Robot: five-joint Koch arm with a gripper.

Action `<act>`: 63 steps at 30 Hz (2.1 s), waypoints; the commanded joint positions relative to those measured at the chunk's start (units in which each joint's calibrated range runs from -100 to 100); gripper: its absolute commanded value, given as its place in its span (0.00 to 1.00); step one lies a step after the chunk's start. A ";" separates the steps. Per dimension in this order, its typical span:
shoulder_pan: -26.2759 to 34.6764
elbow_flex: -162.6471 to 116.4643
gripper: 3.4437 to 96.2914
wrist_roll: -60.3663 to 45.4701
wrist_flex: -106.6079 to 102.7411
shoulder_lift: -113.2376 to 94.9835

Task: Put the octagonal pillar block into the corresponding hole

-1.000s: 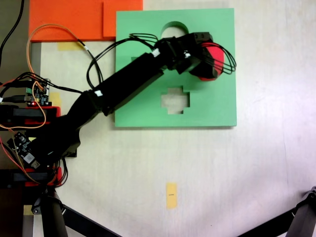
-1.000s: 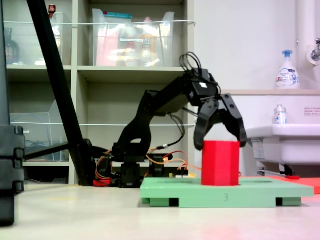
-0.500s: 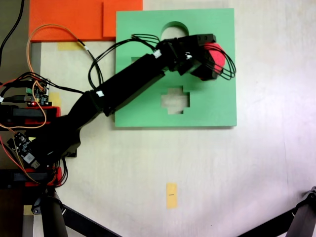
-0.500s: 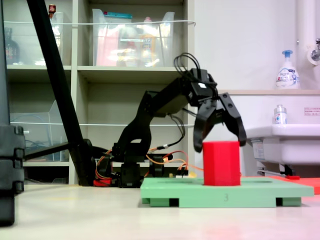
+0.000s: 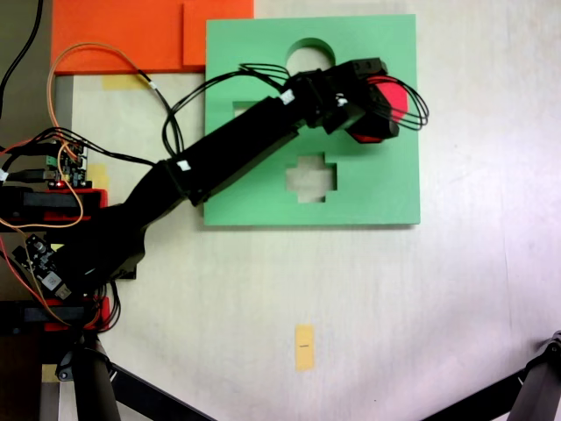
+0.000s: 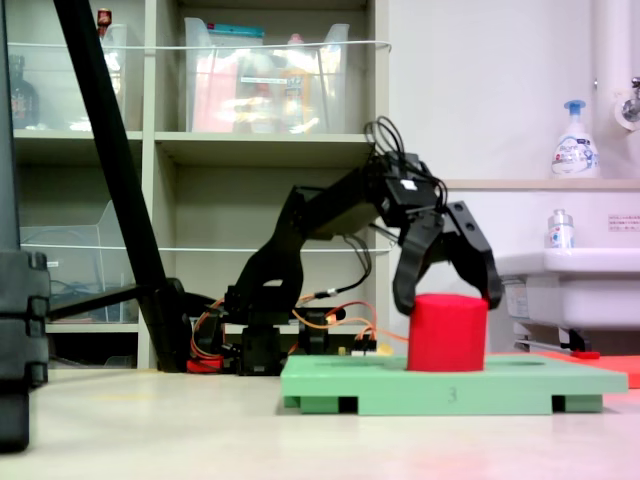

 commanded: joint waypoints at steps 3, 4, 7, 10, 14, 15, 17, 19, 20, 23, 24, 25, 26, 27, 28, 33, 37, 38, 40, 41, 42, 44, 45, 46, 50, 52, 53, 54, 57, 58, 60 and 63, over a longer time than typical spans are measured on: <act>0.68 2.55 0.43 -0.59 2.82 0.15; 0.68 2.55 0.44 -0.54 1.96 0.71; 0.83 2.55 0.55 -0.54 0.90 2.24; 0.93 2.45 0.63 -0.49 -2.09 3.08; 1.12 2.45 1.00 -0.39 -6.04 1.26; 1.07 2.45 1.00 -0.59 -7.77 -0.41; 0.93 2.45 0.99 -0.93 -9.31 -4.74; 0.93 2.45 0.99 -2.00 -9.79 -11.31; 0.83 2.55 0.99 -3.17 -10.95 -15.78; 0.10 2.55 0.98 -6.94 -14.70 -34.63; -0.20 2.55 0.94 -8.45 -14.70 -39.66; -0.68 2.55 0.87 -10.50 -14.70 -44.83; -1.22 2.45 0.82 -14.21 -15.18 -50.55; -1.71 2.45 0.78 -18.07 -16.34 -55.16; -2.54 2.45 0.73 -22.42 -17.30 -59.91; -9.82 2.35 0.68 -38.39 -17.88 -74.02; -16.61 2.16 0.64 -41.81 -16.53 -76.11; -16.80 2.16 0.64 -41.81 -16.53 -75.97; -18.71 -4.03 0.64 -41.90 -16.34 -75.83; -19.78 -13.70 0.64 -41.86 -12.97 -79.88; -20.17 -25.96 0.63 -41.90 -6.04 -86.31; -20.90 -55.47 0.60 -42.00 15.63 -101.95; -20.85 -69.93 0.60 -42.25 25.16 -110.61; -20.85 -81.39 0.60 -43.32 30.75 -117.59; -18.56 -121.57 0.60 -49.77 49.53 -133.65; -17.83 -138.42 0.60 -52.84 60.89 -133.65; -17.73 -144.60 0.59 -53.28 64.64 -133.65; -17.63 -150.19 0.58 -53.33 66.18 -133.65; -17.09 -162.45 0.55 -53.48 66.86 -133.65; -16.90 -165.94 0.54 -53.97 68.11 -133.65; -16.21 -169.23 0.52 -54.80 70.04 -133.65; -15.97 -169.23 0.51 -55.68 71.48 -133.65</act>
